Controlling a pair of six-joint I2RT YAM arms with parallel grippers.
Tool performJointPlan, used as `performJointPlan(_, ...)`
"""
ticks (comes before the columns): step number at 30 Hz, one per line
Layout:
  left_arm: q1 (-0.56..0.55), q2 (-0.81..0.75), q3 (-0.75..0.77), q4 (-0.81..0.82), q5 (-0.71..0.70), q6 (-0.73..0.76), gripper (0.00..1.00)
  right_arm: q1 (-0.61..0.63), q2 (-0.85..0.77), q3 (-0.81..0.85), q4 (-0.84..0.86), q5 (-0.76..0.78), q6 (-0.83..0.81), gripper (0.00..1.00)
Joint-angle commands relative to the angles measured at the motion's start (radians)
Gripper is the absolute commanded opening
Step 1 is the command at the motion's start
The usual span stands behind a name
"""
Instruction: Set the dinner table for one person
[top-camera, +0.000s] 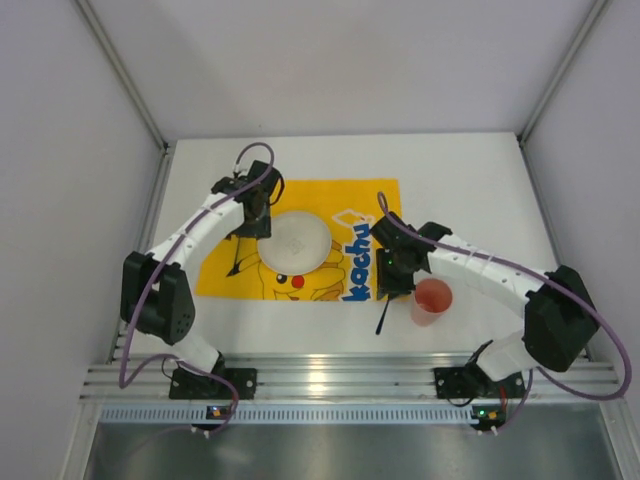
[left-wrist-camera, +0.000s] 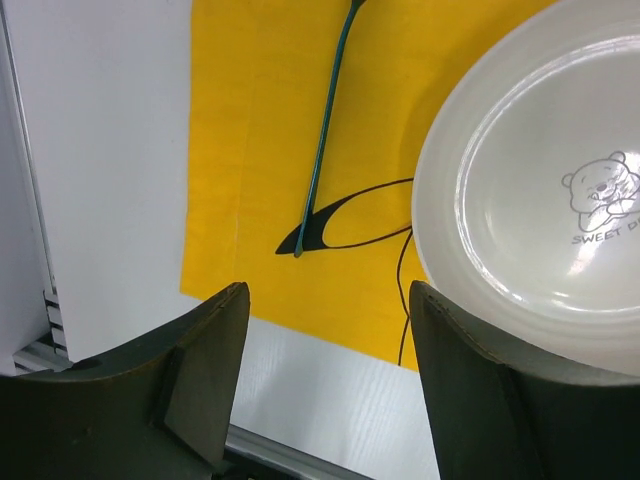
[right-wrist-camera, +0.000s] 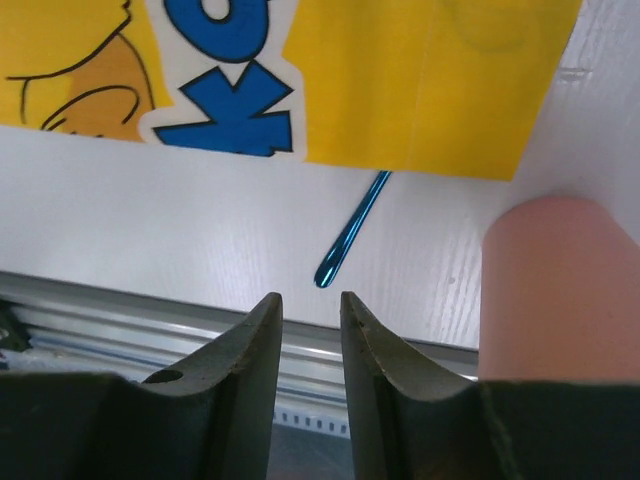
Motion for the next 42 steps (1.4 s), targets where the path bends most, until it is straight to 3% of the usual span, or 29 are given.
performJointPlan(1,0.0,-0.078,-0.029,0.016,0.028,-0.011,0.7,0.027,0.046,-0.009,0.037,0.085,0.036,0.3)
performJointPlan(13,0.0,-0.159,-0.07,-0.026,0.027,0.021,0.69,0.036,0.253,-0.038,0.226,0.14,0.042,0.19)
performJointPlan(23,0.0,-0.182,-0.08,-0.039,-0.005,0.054,0.69,0.005,0.242,-0.171,0.249,0.174,0.069,0.15)
performJointPlan(28,-0.001,-0.173,-0.084,-0.027,0.01,0.041,0.69,-0.064,0.103,-0.286,0.203,0.197,0.092,0.13)
performJointPlan(34,-0.001,-0.156,-0.083,-0.013,0.034,0.024,0.68,-0.133,0.011,-0.305,0.121,0.252,0.06,0.14)
performJointPlan(42,-0.005,-0.162,-0.072,-0.02,0.038,0.037,0.68,-0.416,0.046,-0.323,0.186,0.259,-0.067,0.14)
